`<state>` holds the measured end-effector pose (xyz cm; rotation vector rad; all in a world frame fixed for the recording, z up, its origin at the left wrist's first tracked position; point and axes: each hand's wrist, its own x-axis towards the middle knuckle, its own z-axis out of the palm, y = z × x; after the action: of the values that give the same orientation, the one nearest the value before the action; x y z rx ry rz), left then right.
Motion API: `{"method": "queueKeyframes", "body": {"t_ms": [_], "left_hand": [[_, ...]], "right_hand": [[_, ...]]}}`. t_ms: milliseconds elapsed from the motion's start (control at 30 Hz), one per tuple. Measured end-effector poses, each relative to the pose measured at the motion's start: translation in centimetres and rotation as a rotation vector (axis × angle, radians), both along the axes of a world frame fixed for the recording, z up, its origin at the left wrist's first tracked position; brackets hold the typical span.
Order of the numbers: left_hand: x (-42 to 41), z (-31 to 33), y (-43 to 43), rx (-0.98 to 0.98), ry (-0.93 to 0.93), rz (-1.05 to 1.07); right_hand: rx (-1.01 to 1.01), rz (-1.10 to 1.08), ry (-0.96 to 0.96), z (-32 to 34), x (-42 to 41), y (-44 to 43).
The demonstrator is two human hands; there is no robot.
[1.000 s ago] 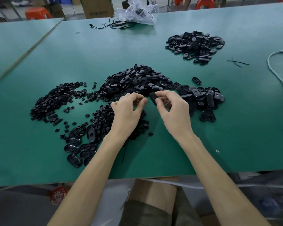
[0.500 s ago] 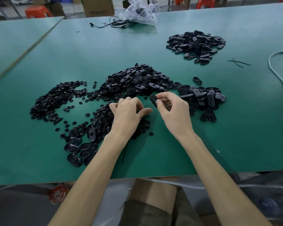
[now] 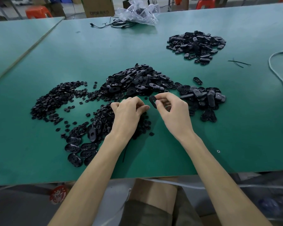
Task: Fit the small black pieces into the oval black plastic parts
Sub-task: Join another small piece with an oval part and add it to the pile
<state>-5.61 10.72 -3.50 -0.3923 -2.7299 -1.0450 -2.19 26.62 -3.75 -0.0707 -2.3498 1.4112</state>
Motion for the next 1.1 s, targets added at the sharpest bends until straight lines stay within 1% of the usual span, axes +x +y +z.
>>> {"method": "queueKeyframes", "body": {"t_ms": [67, 267, 467, 667, 833, 1100], "left_hand": [[0.1, 0.1, 0.0, 0.068, 0.016, -0.004], [-0.1, 0.9, -0.1, 0.443, -0.048, -0.041], [-0.3, 1.1, -0.5, 0.668, -0.115, -0.11], [-0.2, 1.3, -0.3, 0.688, -0.182, -0.194], [-0.2, 1.3, -0.4, 0.725, -0.197, -0.19], [-0.3, 1.2, -0.4, 0.725, -0.173, -0.169]], "right_hand": [[-0.011, 0.008, 0.0, 0.0, 0.0, 0.0], [-0.076, 0.037, 0.02, 0.2, 0.2, -0.1], [-0.107, 0.055, -0.002, 0.3, 0.2, -0.1], [-0.106, 0.045, 0.001, 0.3, 0.2, 0.1], [-0.113, 0.051, -0.003, 0.2, 0.1, 0.1], [-0.111, 0.049, 0.003, 0.3, 0.2, 0.0]]}}
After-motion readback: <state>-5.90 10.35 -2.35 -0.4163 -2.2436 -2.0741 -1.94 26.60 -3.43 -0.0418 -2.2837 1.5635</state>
